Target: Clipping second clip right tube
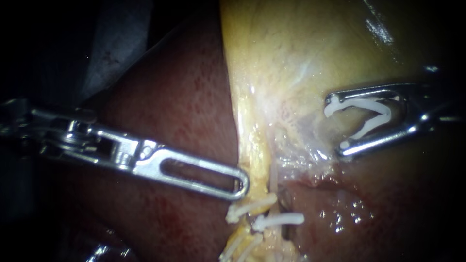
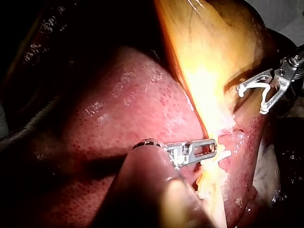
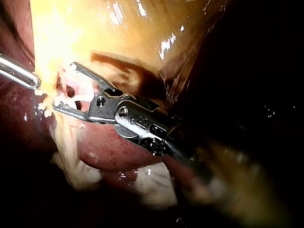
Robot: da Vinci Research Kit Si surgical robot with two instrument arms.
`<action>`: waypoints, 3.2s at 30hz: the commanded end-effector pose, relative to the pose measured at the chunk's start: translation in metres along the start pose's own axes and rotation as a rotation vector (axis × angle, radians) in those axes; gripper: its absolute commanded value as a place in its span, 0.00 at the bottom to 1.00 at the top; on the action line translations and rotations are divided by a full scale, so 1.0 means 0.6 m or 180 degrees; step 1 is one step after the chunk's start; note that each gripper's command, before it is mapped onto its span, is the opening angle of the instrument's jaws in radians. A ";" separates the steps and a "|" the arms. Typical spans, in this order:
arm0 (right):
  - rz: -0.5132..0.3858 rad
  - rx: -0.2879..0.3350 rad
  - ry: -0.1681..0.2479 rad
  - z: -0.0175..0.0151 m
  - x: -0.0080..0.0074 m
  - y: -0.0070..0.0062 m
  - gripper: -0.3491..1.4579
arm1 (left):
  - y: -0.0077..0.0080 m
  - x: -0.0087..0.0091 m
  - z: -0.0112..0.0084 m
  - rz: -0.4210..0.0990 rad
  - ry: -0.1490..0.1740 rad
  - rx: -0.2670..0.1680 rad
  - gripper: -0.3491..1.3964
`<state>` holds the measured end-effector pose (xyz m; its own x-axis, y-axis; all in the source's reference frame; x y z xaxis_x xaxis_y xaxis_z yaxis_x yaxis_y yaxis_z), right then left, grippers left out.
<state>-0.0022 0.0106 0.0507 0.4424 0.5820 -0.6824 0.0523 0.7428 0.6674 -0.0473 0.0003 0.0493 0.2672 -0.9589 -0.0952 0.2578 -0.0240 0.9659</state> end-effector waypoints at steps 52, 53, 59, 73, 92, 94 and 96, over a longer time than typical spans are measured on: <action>0.0475 0.0154 -0.0109 0.0202 -0.0163 -0.0041 0.49 | -0.0068 -0.0057 -0.0148 -0.0053 -0.0257 0.0007 0.00; 0.0472 0.0150 -0.0109 0.0206 -0.0165 -0.0039 0.49 | -0.0069 -0.0056 -0.0148 -0.0053 -0.0258 0.0007 0.00; 0.0453 0.0155 -0.0118 0.0218 -0.0182 -0.0028 0.49 | -0.0072 -0.0054 -0.0147 -0.0055 -0.0262 0.0005 0.00; 0.0460 0.0122 -0.0111 0.0255 -0.0176 -0.0009 0.49 | -0.0078 -0.0050 -0.0142 -0.0059 -0.0275 0.0009 0.00; 0.0978 0.0133 -0.0115 0.0248 -0.0187 0.0001 0.00 | -0.0081 -0.0048 -0.0140 -0.0060 -0.0262 0.0015 0.00; 0.0978 0.0133 -0.0115 0.0248 -0.0188 0.0003 0.00 | -0.0081 -0.0048 -0.0140 -0.0060 -0.0263 0.0015 0.00; 0.0997 0.0133 -0.0115 0.0248 -0.0188 0.0004 0.00 | -0.0081 -0.0048 -0.0140 -0.0060 -0.0263 0.0015 0.00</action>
<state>0.0061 -0.0007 0.0629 0.4741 0.7686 -0.4296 -0.0563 0.5134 0.8563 -0.0415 0.0056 0.0429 0.1844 -0.9784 -0.0933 0.2578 -0.0434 0.9652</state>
